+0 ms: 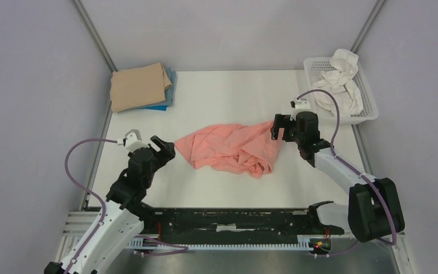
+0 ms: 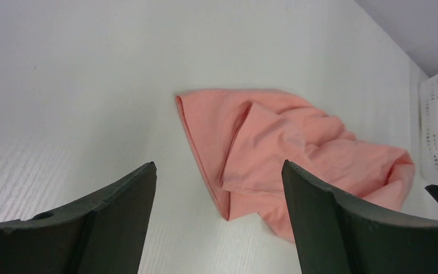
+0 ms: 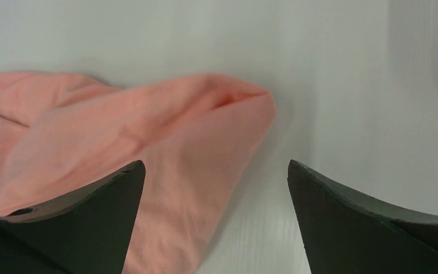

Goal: Fold and stack the t-shirts
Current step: Move the tshirt to the center of the board, then flatten out the tshirt

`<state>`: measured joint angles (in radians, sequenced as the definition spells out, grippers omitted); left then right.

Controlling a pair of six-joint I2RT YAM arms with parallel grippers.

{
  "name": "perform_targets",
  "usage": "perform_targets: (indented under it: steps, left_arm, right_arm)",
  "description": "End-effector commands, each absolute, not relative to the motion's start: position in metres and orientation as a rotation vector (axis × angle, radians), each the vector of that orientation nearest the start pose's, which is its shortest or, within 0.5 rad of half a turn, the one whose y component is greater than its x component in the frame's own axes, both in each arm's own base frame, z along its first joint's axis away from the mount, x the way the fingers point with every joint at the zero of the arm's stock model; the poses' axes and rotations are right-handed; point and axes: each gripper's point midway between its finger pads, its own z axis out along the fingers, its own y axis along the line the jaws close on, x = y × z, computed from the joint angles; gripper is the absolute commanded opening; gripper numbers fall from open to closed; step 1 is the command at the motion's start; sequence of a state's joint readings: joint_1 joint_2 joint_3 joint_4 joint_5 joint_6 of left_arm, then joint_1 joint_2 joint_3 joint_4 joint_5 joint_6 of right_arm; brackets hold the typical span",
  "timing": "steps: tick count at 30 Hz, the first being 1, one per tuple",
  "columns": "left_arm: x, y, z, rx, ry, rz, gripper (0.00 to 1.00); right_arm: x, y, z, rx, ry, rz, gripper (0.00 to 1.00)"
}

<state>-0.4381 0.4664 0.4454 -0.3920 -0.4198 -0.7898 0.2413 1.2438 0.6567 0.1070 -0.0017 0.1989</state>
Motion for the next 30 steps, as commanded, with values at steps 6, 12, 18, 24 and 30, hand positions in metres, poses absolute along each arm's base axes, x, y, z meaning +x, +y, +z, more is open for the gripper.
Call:
perform_targets:
  steps: [6, 12, 18, 24, 30]
  left_arm:
    - [0.248, -0.119, 0.114, -0.531, 2.103, -0.587, 0.86]
    - [0.270, -0.142, 0.091, -0.445, 2.223, -0.582, 0.86]
    - [0.280, -0.153, 0.060, -0.405, 2.368, -0.524, 0.86]
    - [0.286, -0.178, 0.054, -0.351, 2.373, -0.674, 0.85]
    - [0.292, -0.185, 0.050, -0.342, 2.387, -0.689, 0.64]
  right_arm:
    - [0.339, 0.066, 0.144, 0.111, 1.971, 0.163, 0.98]
    - [0.306, 0.080, 0.123, 0.052, 1.893, 0.309, 0.98]
    - [0.295, 0.085, 0.105, 0.039, 1.897, 0.357, 0.98]
    - [0.296, 0.084, 0.103, 0.037, 1.907, 0.350, 0.98]
    - [0.296, 0.085, 0.102, 0.043, 1.912, 0.352, 0.98]
